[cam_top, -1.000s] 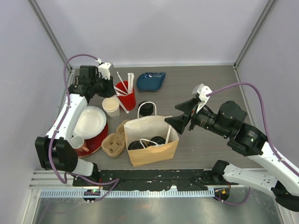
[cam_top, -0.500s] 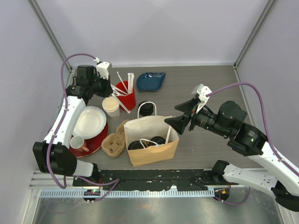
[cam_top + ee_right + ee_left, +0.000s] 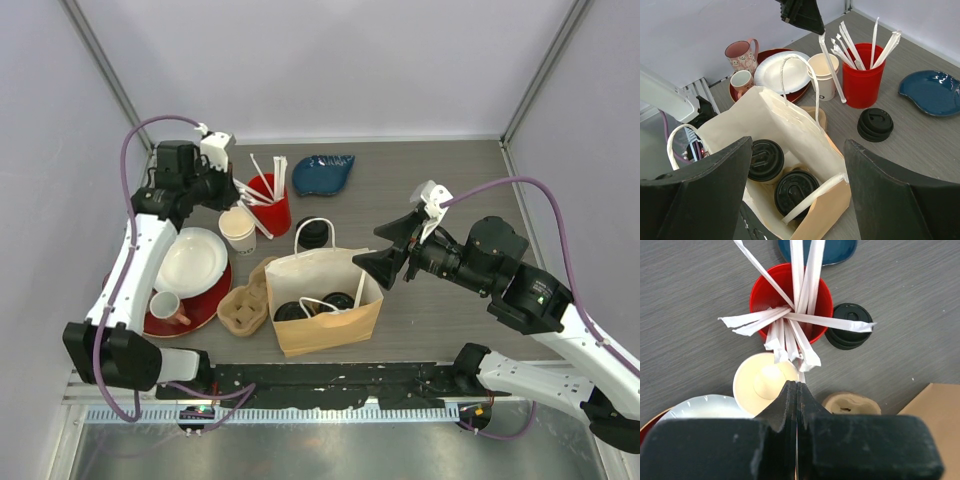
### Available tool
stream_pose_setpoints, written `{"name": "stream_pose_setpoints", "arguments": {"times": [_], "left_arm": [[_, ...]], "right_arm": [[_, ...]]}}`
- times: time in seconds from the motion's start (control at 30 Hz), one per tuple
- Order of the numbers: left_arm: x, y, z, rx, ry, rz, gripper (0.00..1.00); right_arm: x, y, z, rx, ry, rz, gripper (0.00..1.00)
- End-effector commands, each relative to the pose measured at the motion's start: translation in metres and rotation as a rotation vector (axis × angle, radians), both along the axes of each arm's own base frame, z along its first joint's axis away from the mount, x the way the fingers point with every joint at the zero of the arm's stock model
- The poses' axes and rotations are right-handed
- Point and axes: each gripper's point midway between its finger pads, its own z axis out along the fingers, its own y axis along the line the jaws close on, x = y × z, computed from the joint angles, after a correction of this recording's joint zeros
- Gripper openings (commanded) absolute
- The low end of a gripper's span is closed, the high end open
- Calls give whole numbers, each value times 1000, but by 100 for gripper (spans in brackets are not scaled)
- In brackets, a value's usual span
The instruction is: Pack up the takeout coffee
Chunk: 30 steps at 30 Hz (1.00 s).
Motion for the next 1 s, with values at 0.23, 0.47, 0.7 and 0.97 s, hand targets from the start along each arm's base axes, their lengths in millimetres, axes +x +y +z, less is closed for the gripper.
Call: {"name": "stream_pose_setpoints", "arguments": {"times": [0.23, 0.47, 0.7, 0.97], "left_arm": [[-51, -4, 92, -21, -174, -85, 0], [-83, -7, 140, -44, -243, -127, 0], [-114, -14, 167, -80, -276, -195, 0], [-128, -19, 179, -103, -286, -232, 0]], "right_arm": [[11, 24, 54, 30, -105, 54, 79], [40, 98, 103, 32, -229, 216, 79], [92, 169, 78, -98, -329, 284, 80], [111, 213, 36, -166, -336, 374, 80]]}}
